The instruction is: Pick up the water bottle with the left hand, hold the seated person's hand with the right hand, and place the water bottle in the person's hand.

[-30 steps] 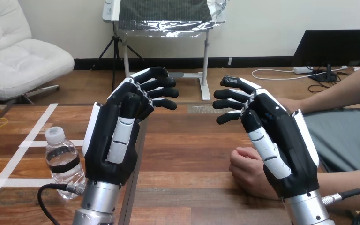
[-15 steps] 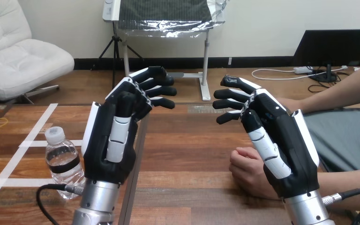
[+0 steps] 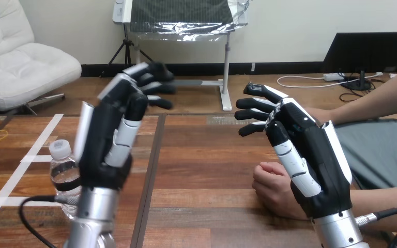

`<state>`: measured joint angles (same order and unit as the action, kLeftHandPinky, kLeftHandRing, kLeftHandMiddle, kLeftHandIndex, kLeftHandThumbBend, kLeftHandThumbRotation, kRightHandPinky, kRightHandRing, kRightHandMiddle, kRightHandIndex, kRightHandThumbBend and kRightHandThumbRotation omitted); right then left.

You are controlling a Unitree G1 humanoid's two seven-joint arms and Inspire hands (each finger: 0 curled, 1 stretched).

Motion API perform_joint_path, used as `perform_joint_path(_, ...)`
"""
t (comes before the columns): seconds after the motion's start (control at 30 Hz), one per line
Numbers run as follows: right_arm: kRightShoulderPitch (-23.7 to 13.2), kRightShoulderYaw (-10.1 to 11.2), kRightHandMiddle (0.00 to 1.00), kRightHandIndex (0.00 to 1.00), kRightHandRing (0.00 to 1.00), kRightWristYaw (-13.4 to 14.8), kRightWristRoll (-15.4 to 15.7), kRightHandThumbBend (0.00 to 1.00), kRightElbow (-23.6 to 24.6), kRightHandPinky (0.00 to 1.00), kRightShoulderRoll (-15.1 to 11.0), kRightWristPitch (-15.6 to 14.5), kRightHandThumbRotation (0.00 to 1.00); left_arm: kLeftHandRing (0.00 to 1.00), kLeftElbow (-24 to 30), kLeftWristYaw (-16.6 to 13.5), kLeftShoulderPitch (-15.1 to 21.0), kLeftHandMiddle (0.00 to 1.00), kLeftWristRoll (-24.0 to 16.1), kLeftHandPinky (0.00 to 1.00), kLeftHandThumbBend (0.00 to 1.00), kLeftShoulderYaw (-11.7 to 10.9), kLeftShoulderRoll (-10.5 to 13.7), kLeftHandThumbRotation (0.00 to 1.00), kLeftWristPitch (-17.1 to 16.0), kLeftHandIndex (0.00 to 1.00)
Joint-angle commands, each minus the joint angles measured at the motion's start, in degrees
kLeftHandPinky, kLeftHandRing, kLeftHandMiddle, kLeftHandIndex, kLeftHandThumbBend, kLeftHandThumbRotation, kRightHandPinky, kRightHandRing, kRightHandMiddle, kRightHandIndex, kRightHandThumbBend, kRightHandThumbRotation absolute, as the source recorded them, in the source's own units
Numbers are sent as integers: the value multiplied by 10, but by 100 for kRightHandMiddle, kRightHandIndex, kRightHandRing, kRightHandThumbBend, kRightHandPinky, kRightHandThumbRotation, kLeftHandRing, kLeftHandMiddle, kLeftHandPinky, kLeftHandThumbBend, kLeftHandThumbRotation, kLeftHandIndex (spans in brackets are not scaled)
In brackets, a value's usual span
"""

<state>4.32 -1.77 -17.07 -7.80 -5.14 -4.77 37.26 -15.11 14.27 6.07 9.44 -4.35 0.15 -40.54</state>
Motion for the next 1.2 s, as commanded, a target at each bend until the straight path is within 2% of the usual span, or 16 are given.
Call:
perform_joint_path(0.0, -19, 2, 74, 79, 70, 4, 2, 53, 13, 58, 1, 10, 74, 65, -5, -21, 44, 70, -24, 52, 99, -14, 13, 26, -24, 70)
perform_joint_path(0.1, -18, 2, 74, 79, 70, 5, 2, 52, 14, 58, 2, 10, 74, 66, -10, -36, 48, 70, -46, 52, 100, -20, 19, 22, -34, 71)
perform_joint_path(0.47, -18, 2, 74, 79, 70, 5, 3, 52, 13, 57, 2, 11, 73, 69, 2, -54, 52, 74, -53, 52, 100, -21, 30, 9, -25, 75)
perform_joint_path(0.73, -18, 2, 74, 79, 70, 4, 2, 52, 13, 58, 1, 10, 73, 73, 9, -64, 51, 77, -64, 55, 100, -20, 35, 6, -20, 77)
perform_joint_path(1.17, -16, 2, 74, 80, 70, 5, 4, 52, 15, 58, 0, 11, 74, 80, 20, -74, 46, 83, -86, 64, 100, -18, 45, 2, -16, 85)
